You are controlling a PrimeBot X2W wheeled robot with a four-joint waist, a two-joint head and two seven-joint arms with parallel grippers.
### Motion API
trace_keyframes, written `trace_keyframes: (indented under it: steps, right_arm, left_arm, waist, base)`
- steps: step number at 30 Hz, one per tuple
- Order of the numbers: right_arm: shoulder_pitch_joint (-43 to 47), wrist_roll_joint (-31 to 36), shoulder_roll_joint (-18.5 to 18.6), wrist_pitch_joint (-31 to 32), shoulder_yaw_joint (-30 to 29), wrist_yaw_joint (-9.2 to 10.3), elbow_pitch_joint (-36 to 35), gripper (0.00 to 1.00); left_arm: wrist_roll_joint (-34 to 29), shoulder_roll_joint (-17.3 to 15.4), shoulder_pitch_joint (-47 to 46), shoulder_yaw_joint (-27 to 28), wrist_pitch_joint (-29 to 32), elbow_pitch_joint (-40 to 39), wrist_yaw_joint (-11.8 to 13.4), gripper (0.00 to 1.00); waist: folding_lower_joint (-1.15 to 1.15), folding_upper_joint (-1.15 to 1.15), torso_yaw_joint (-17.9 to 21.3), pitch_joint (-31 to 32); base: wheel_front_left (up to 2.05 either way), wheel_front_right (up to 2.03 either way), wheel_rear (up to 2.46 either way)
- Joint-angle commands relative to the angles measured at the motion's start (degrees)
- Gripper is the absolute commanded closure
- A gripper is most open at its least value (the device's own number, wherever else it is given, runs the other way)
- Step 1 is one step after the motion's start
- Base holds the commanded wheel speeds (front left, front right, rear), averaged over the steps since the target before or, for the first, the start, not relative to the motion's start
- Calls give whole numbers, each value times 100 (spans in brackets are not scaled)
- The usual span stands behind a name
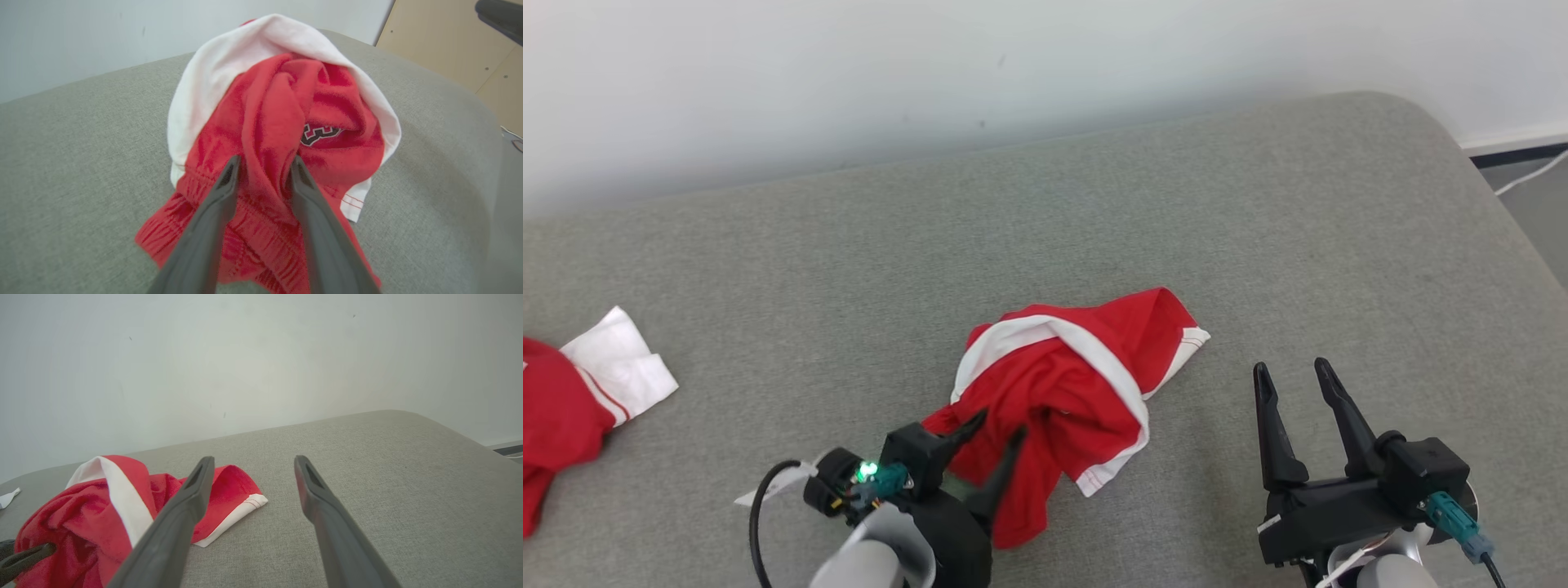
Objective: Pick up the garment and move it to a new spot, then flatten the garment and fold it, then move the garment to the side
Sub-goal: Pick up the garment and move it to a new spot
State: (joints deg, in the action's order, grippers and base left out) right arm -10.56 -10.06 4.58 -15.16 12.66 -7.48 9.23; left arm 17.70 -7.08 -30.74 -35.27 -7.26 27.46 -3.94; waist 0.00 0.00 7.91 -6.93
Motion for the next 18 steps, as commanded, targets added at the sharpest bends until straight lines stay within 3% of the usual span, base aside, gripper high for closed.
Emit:
trace_keyframes:
  steps: [1, 7, 18]
  right_arm:
    - [82, -2, 26, -18, -13, -3, -2, 0]
    - [160, 2, 14, -18, -25, -3, -18, 0]
    - [160, -45, 2, -17, -47, -3, -54, 0]
  left_arm:
    - [71, 55, 158, -5, -83, 10, 1, 0]
    - [203, 157, 576, -51, -330, -388, 162, 0]
    - [284, -242, 1040, 236, -249, -1163, 609, 0]
  waist:
    - [0, 0, -114, 53]
    - [0, 0, -223, 91]
    - [0, 0, -286, 59]
  base:
    - [0, 0, 0]
    - [0, 0, 0]
    - [0, 0, 0]
